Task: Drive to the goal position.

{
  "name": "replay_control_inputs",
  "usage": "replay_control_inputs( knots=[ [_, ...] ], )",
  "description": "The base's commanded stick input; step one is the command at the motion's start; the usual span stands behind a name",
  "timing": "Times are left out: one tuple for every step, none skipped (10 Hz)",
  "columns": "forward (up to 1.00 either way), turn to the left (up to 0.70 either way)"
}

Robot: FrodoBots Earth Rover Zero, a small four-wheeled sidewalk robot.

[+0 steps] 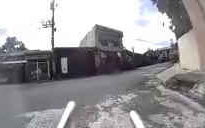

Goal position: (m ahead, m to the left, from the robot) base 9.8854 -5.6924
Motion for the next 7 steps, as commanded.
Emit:
replay_control_inputs(
  knots=[
    [0.85,0.00],
    [0.85,0.00],
    [0.85,0.00],
    [0.85,0.00],
    [0.85,0.00],
    [0.85,0.00],
    [0.85,0.00]
  ],
)
